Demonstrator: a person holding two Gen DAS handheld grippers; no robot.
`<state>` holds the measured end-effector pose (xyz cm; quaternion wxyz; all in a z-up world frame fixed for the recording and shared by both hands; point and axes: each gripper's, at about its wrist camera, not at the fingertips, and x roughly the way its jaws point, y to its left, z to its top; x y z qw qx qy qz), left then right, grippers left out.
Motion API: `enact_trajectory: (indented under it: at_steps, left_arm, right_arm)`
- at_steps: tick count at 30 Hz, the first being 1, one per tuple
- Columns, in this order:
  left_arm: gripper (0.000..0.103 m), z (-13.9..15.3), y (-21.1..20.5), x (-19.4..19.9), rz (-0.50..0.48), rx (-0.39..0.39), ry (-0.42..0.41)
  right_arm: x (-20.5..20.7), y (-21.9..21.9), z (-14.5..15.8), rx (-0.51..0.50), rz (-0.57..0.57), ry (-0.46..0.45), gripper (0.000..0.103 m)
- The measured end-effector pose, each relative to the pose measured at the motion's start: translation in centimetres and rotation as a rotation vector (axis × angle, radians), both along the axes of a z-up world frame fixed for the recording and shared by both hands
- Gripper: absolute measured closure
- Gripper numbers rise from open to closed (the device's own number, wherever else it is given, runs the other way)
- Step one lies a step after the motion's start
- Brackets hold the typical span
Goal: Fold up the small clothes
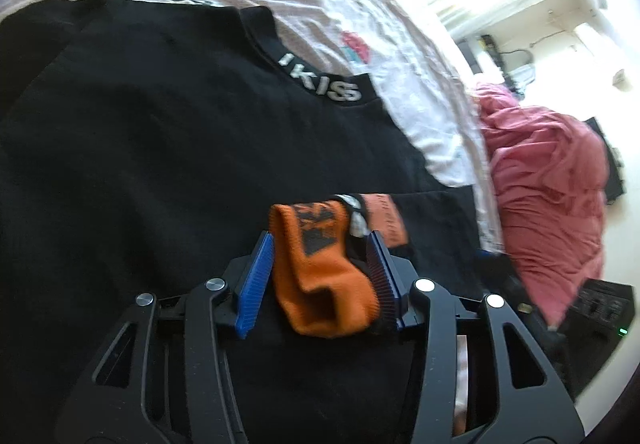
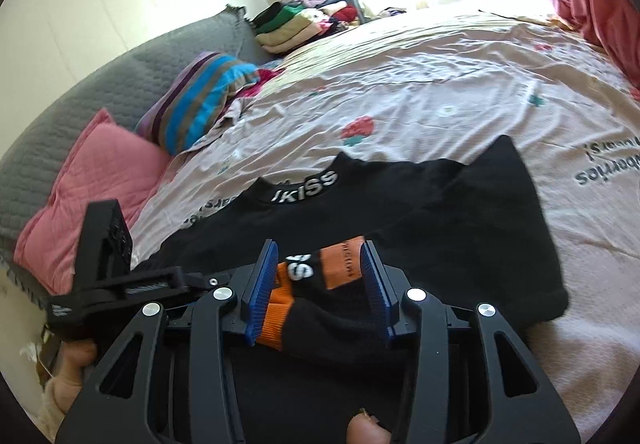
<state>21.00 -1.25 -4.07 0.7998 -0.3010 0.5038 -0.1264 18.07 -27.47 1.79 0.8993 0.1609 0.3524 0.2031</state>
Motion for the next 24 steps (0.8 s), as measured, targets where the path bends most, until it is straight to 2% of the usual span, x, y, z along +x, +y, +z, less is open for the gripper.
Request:
enact_trajectory:
  at_steps: [2,4,5,6,7,10,14,19,22,24]
  left_arm:
    - [0.064,-0.3,-0.5,0.2,0.016,0.072,0.000]
    - [0.066,-0.3,-1.0,0.3,0.010,0.099,-0.009]
    - [0.080,-0.3,-1.1,0.4,0.002,0.108,-0.014]
    - [0.089,-0.2,-1.4,0.5,-0.004,0.120,-0.020]
    - [0.091,-0.2,-1.4,0.5,-0.006,0.122,-0.023]
    - [0.095,0.6,-1.3,0.7,-0.006,0.128,-0.054]
    - [0.098,4.2,-0.6,-0.2,0.009,0.140,-0.159]
    - [0.099,8.5,1.7,-1.8,0.048,0.099,-0.272]
    - [0.102,10.0,3.6,-3.2,0.086,0.106,-0.317]
    - [0.103,10.2,4.1,-3.5,0.098,0.116,-0.319]
  right_arm:
    - [-0.2,-0.9,0.0,0.000,-0.022,0.001,0.061]
    - [-0.2,-1.5,0.0,-0.001,-0.039,-0.001,0.061]
    - [-0.2,-1.8,0.1,-0.001,-0.048,-0.003,0.061]
    - [-0.3,-2.1,0.1,0.001,-0.056,-0.004,0.061]
    - [-0.3,-2.4,0.2,0.004,-0.065,-0.005,0.061]
    - [-0.4,-3.4,0.5,0.015,-0.091,-0.009,0.061]
    - [-0.7,-4.1,0.9,-0.002,-0.118,-0.021,0.061]
    - [-0.8,-4.5,0.8,-0.028,-0.129,-0.024,0.061]
    - [-0.7,-3.8,0.6,-0.072,-0.123,-0.024,0.061]
    - [-0.7,-2.9,0.4,-0.142,-0.125,-0.033,0.061]
